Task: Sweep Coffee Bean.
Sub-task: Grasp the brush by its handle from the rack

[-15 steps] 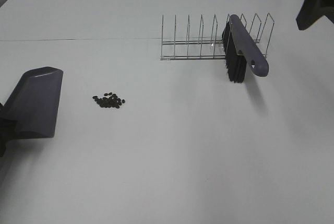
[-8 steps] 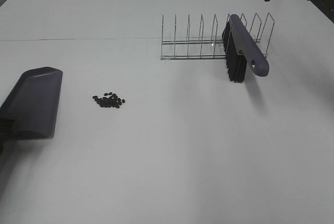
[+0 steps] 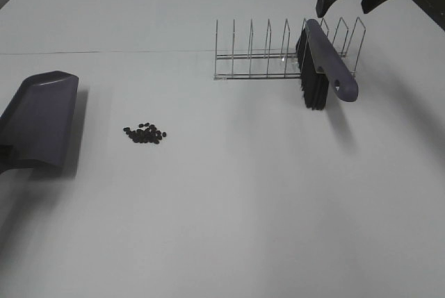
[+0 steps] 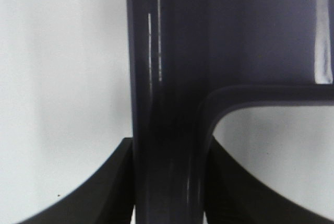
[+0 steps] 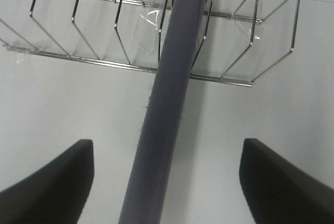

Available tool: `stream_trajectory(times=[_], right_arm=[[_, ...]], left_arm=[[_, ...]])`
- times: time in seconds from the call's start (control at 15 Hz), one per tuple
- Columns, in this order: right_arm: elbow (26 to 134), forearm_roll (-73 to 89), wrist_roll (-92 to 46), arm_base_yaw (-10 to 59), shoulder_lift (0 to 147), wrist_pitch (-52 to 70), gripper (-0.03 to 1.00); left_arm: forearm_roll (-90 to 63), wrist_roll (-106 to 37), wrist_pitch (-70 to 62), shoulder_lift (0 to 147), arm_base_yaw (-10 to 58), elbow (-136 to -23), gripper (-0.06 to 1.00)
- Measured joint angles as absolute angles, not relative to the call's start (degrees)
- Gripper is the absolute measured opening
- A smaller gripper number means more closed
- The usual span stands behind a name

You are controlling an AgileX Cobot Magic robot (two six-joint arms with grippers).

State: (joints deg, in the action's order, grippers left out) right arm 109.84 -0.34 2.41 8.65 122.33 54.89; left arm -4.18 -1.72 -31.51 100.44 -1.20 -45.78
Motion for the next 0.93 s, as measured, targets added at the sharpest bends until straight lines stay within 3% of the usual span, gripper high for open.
stream_trajectory(times=[0.33, 0.93], right_arm=[[109.8, -0.3, 2.4, 8.7, 128.1, 45.7, 0.73], [109.8, -0.8, 2.4, 8.7, 134.5, 42.3, 0.69]], left_arm=[[-4.2, -1.7, -31.4, 100.4, -1.2, -45.8, 0.32], [-4.2, -1.7, -31.4, 100.4, -1.2, -45.8, 0.33]])
